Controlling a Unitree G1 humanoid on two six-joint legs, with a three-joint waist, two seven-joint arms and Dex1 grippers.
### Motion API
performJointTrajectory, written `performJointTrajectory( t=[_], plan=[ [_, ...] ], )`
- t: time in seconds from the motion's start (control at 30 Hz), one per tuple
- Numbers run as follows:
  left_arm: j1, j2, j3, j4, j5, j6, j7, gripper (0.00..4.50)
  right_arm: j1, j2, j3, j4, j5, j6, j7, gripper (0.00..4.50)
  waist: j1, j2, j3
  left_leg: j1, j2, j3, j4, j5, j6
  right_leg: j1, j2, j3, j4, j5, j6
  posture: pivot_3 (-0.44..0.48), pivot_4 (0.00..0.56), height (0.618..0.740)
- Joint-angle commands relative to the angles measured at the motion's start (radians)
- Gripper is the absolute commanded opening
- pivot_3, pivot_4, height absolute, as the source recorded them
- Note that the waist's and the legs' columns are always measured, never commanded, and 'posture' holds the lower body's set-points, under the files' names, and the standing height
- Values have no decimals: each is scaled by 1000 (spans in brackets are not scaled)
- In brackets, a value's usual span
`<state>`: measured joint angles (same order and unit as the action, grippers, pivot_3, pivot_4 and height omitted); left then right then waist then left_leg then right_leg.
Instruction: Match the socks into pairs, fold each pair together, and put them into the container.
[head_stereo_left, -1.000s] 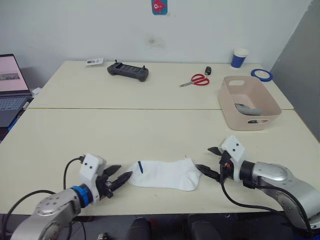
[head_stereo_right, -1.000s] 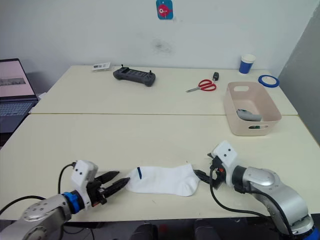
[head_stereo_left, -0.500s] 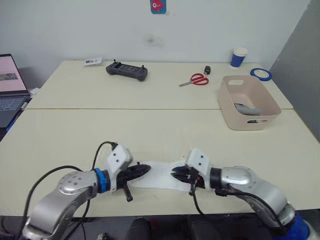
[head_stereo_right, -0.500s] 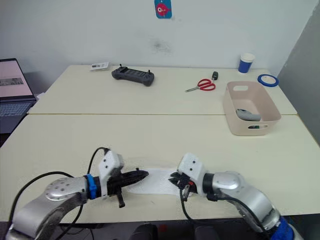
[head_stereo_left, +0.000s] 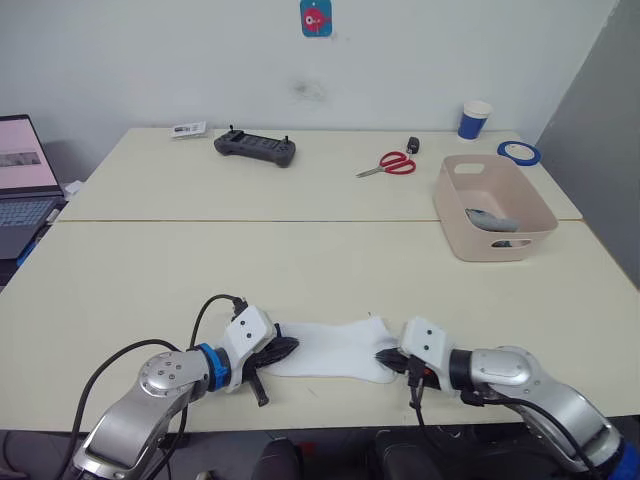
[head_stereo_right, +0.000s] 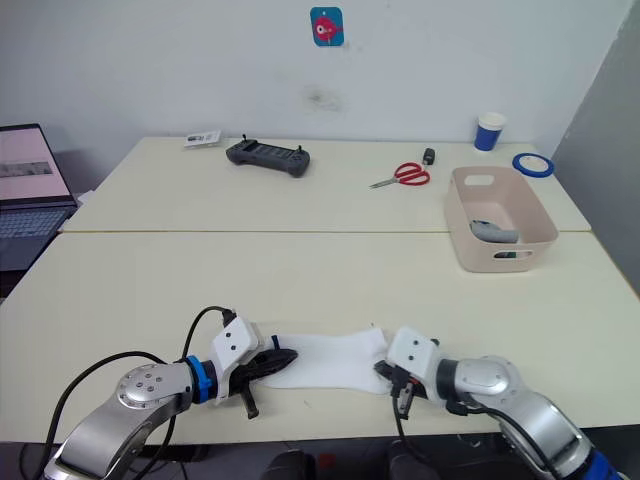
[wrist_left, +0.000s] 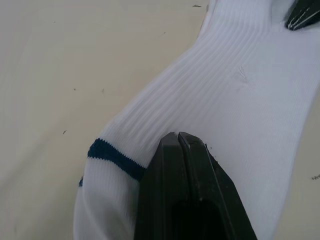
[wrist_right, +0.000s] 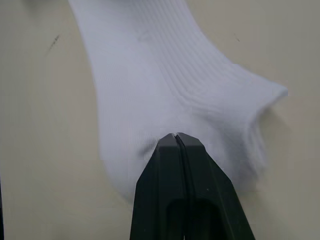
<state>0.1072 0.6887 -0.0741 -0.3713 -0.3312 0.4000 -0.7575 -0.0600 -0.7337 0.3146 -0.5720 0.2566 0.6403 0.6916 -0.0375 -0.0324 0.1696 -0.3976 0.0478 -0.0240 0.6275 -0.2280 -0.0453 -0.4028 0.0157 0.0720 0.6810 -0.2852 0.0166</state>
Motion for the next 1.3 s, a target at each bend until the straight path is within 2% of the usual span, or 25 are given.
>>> performJointTrajectory(
  t=[0.03, 0.13, 0.23, 0.43, 0.53, 0.63, 0.83, 0.93, 1.13, 1.2, 1.3],
  plan=[
    [-24, 22, 60, -28, -70, -13, -72, 0, -43, 27, -73, -107, 87, 45, 15, 21, 1, -1, 2, -2, 0, -1, 0, 0, 0, -1, 0, -1, 0, 0, 1, 0, 150, 740],
    [-83, 73, 83, -85, -147, 70, -133, 0, -108, 69, -75, -122, 116, 85, 3, 21, 3, -2, 4, -2, 0, -2, 0, 0, 0, -2, 1, -2, 1, 2, 4, 0, 150, 740],
    [-156, 78, 67, -103, -176, 136, -128, 0, -176, 124, -8, -78, 80, 91, -18, 21, 3, -2, 4, -3, -1, -1, 0, 0, 0, -2, 1, -2, -1, 2, 4, 0, 150, 740],
    [-219, 43, -61, -1, -41, 114, -98, 0, -270, 178, 211, 106, -127, 1, -38, 21, 3, -2, 4, -4, -1, -1, 0, 0, 0, -2, 1, -1, -1, 2, 6, 0, 150, 740],
    [-211, 30, -79, 43, -4, 102, -87, 0, -286, 184, 258, 170, -207, -36, -51, 21, 4, -3, 5, -4, 0, -2, 0, 0, 0, -3, 1, -2, -1, 2, 6, 0, 150, 740],
    [-192, 24, -77, 67, 18, 108, -70, 0, -268, 166, 237, 192, -234, -40, -47, 21, 4, -3, 5, -3, 0, -2, 0, 0, 0, -3, 2, -2, 0, 2, 5, 0, 150, 740],
    [-149, 25, -66, 104, 41, 96, -54, 0, -176, 32, 102, 161, -206, -32, 5, 21, 9, -3, 3, -2, -2, -1, 1, 0, 0, 0, -1, -2, 0, 2, 5, 0, 150, 740],
    [-134, 26, -56, 106, 44, 78, -53, 0, -135, 0, 38, 136, -185, -57, 22, 21, 8, -3, 2, -1, -2, 0, 2, 0, 0, 1, -2, -1, 0, 1, 4, 0, 150, 740],
    [-148, 34, 13, 13, -50, 59, -122, 0, -79, 64, -88, -42, -7, -11, 53, 21, 2, -2, 3, -2, -1, -1, 1, 0, 0, -1, 0, -1, 1, 3, 7, 0, 150, 740],
    [-158, 51, 27, -33, -95, 93, -156, 0, -68, 81, -83, -100, 33, 29, 53, 21, 2, -2, 4, -3, 0, -2, 1, 0, 0, -2, 1, -1, 1, 3, 7, 0, 150, 740],
    [-139, 91, -16, -29, -42, 68, -186, 0, -46, 97, -3, -129, 18, 50, 40, 21, 4, -2, 4, -3, 1, -2, 0, 0, 0, -2, 2, -2, 1, 3, 6, 0, 150, 740]
  ],
)
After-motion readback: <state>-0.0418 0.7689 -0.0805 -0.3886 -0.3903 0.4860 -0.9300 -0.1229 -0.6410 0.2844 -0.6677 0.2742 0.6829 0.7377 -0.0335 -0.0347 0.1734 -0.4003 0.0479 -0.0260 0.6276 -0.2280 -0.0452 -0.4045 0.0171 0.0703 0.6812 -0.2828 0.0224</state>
